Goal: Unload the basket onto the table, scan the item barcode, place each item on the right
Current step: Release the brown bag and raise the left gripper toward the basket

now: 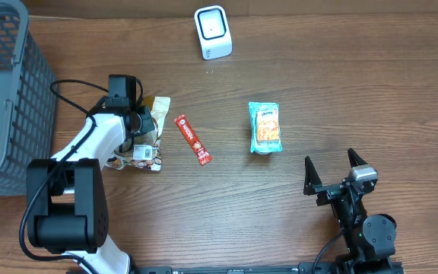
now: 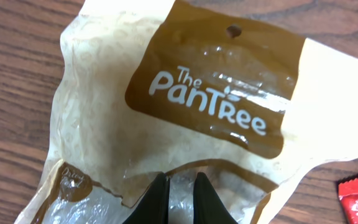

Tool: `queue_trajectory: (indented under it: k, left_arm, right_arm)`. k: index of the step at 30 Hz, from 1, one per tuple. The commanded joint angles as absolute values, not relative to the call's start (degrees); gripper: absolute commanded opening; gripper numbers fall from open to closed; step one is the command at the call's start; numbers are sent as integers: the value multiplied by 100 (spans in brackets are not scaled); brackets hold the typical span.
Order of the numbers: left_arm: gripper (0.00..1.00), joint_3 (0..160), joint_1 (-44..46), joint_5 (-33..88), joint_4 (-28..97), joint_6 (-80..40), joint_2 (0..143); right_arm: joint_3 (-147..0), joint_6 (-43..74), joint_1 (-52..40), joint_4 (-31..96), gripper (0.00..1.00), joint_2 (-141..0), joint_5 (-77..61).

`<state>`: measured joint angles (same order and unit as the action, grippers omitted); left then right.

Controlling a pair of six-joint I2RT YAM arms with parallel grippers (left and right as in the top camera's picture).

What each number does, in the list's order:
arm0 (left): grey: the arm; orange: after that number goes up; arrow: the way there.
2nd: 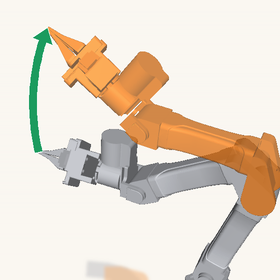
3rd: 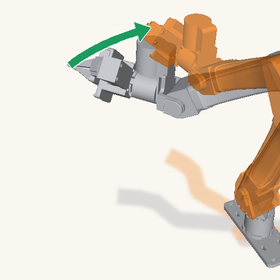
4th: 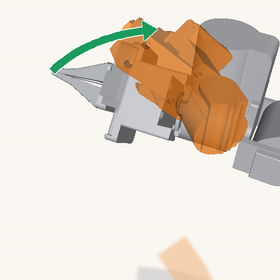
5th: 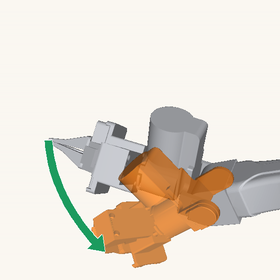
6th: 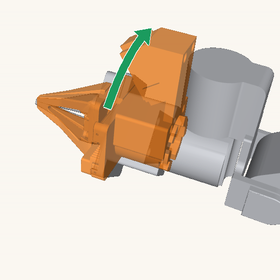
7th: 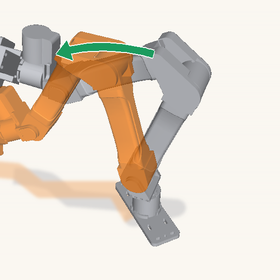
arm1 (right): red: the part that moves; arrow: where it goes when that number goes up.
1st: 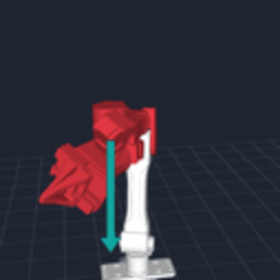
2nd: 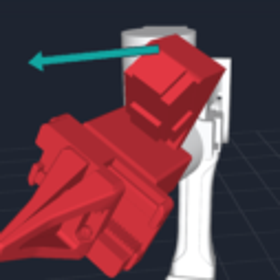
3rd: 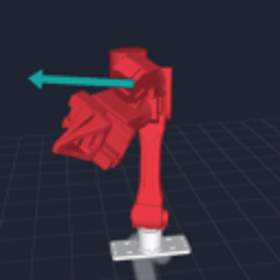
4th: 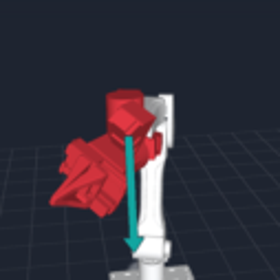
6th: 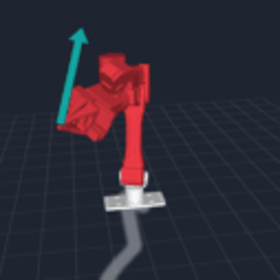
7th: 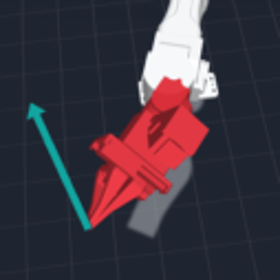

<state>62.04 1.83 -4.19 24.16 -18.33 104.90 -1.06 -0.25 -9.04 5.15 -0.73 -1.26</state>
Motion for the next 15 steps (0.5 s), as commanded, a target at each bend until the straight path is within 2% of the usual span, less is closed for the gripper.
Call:
queue_trajectory:
  k: [1,10,13,15]
  left_arm:
    - [8,6532,139,-508,2637,-1929,10473]
    - [4,7822,-130,-484,4405,-1931,9555]
    - [9,7996,-320,-423,4762,-1929,9179]
    - [23,8012,-432,-425,4923,-1813,8925]
  right_arm:
    - [-45,-69,-897,480,100,-16,-137]
    - [-45,-69,-897,480,100,-16,-137]
    - [-45,-69,-897,480,100,-16,-137]
    - [-45,-69,-897,480,100,-16,-137]
